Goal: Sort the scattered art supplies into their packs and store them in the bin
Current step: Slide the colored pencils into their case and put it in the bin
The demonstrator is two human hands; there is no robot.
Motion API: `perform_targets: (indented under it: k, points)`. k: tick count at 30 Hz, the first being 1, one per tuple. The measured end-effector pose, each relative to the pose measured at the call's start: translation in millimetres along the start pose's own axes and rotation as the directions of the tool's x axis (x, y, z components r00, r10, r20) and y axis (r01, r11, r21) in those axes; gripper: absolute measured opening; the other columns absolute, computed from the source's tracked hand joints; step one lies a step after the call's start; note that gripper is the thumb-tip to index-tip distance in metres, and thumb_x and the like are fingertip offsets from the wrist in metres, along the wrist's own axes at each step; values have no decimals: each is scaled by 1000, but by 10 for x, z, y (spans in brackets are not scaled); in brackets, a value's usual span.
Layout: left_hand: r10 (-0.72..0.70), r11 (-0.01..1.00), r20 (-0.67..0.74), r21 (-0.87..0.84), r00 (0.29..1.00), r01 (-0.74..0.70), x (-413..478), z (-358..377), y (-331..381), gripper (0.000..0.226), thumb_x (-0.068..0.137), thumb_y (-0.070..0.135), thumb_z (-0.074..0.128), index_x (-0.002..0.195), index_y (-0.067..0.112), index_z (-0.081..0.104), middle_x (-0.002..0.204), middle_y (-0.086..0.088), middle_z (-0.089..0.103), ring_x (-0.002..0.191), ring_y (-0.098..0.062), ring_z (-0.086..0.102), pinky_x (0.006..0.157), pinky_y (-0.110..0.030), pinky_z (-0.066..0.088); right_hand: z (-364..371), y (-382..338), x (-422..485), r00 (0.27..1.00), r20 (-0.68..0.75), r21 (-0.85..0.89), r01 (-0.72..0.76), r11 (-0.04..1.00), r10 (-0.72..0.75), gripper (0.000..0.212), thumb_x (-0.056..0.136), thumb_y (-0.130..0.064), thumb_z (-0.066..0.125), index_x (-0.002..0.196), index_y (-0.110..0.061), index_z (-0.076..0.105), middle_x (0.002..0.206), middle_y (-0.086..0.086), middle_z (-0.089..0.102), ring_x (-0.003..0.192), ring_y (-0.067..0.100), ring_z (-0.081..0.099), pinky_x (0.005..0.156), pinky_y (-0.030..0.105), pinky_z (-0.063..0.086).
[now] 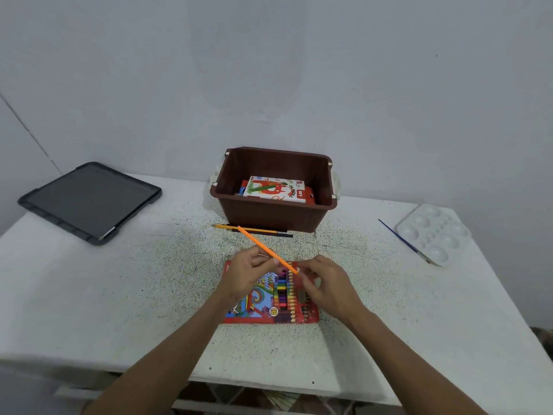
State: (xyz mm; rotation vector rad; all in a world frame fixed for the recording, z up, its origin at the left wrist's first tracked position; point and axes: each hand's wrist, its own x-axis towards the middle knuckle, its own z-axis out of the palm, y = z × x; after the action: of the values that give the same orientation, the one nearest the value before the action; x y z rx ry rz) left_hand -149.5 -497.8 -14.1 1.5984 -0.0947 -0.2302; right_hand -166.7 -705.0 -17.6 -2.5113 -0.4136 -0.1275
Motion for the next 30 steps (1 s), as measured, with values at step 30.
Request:
perform_targets:
  k: [30]
  points:
    - [181,499,-117,866,977,11,-254,-819,-870,79,88,76,27,141,21,48,152,-7,43,140,-29,41,107,-40,22,-197,580,-108,998,-5,-635,-50,771,61,25,67,-7,86,88,-11,72,66,5,51,50,19,46,46,25,26]
